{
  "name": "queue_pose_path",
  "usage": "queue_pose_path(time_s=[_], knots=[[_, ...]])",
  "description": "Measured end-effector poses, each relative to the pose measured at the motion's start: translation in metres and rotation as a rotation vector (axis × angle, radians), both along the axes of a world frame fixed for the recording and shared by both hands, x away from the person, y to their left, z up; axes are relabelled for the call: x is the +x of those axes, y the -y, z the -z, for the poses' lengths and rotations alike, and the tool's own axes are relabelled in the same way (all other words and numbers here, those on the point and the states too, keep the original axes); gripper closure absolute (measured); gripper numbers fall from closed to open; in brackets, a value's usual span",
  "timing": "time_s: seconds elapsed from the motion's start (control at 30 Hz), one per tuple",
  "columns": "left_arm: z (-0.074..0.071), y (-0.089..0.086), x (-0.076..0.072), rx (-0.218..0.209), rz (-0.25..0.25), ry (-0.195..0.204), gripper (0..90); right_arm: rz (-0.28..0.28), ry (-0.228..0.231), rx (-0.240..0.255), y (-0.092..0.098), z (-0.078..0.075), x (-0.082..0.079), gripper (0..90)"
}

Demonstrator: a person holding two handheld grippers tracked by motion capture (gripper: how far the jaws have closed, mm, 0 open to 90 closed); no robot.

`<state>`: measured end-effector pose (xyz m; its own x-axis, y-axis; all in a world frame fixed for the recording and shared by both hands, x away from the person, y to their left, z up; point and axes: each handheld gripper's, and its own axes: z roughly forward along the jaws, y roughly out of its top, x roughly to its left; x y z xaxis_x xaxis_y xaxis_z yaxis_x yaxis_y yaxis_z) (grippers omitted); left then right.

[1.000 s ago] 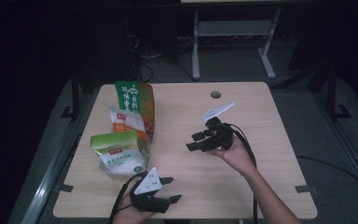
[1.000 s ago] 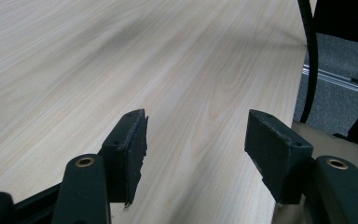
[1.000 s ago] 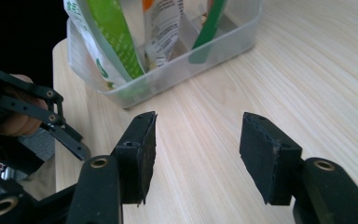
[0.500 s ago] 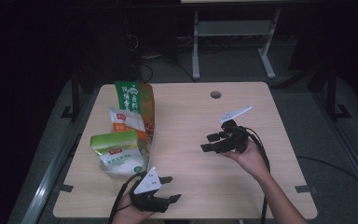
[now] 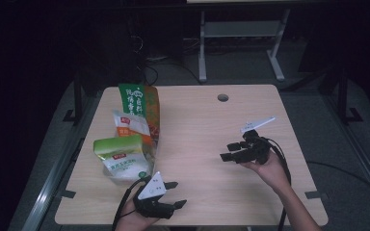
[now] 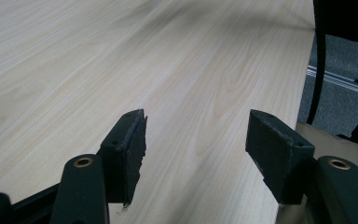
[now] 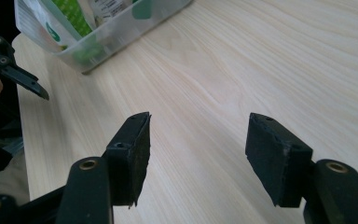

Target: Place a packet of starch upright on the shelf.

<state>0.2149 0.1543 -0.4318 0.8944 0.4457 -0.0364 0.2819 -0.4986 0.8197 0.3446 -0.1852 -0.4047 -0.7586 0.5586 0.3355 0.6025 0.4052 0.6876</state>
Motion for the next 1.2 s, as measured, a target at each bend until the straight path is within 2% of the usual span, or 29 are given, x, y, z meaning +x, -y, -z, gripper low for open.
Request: queue_pose_path(time_s=[0.73, 1.2], knots=[[0.002, 0.0, 0.0, -0.005, -0.003, -0.013, 37.5, 0.076, -0.022, -0.006, 0.039, 0.028, -0.03, 35.9], [0.001, -0.001, 0.001, -0.002, -0.003, -0.021, 37.5, 0.114, -0.012, -0.002, 0.055, 0.036, -0.052, 34.5]])
